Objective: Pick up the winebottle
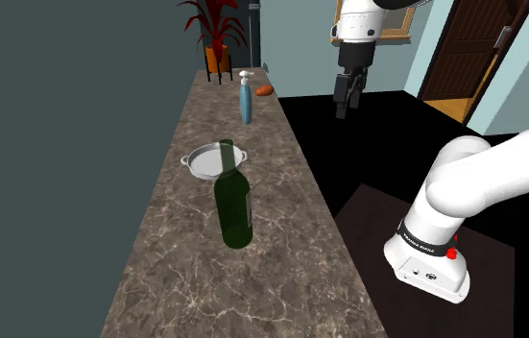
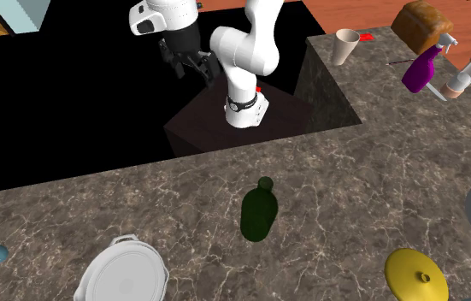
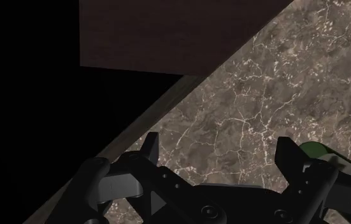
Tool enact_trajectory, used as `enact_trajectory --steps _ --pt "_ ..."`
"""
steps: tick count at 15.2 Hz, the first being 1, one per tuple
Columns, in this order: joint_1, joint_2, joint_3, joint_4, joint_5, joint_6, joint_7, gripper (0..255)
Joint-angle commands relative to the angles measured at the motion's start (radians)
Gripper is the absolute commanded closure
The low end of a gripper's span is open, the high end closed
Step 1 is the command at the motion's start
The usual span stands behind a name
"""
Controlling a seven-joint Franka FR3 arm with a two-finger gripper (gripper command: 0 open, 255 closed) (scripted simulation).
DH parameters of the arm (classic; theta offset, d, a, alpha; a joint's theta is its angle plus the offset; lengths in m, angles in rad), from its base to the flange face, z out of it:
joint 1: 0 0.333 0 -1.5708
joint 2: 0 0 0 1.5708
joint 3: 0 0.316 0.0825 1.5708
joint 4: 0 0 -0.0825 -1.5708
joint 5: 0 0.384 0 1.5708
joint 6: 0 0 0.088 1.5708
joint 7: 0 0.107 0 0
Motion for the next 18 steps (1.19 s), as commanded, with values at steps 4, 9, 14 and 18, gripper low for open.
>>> enact_trajectory --steps 4,9,14,18 --pt "0.020 0.041 0.064 0.018 0.049 0.049 0.067 0" --pt "0.045 0.129 0.169 0.071 0.112 0.133 0.176 0" --pt "0.056 0.241 0.273 0.152 0.144 0.214 0.285 0" --pt "0.056 0.344 0.357 0.237 0.144 0.272 0.377 0"
